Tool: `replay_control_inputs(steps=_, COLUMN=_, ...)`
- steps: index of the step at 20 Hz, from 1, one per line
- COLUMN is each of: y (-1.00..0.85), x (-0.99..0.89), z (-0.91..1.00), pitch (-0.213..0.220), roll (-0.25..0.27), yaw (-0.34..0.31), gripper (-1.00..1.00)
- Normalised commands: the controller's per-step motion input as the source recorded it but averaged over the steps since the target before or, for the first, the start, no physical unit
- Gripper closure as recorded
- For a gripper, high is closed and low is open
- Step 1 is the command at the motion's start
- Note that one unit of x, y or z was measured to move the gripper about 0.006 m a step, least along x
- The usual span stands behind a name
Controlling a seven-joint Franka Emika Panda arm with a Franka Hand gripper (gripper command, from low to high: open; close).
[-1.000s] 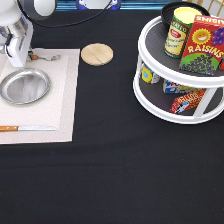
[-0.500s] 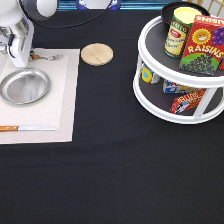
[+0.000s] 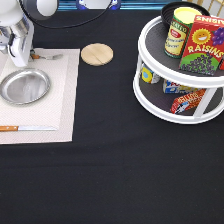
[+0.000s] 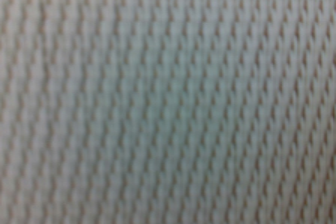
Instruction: Arrange plate and fork
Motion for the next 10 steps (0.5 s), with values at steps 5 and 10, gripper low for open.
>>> replay_control_inputs(steps=5, y=0.05, x=0.01, z=0.41, pitch=0.020, roll=-0.003, yaw=0.050, gripper=-1.00)
replay_control_inputs(steps=10, y=0.39, x=0.18, z=0.82, pitch=0.051, roll=-0.058, yaw=0.037, gripper=-1.00)
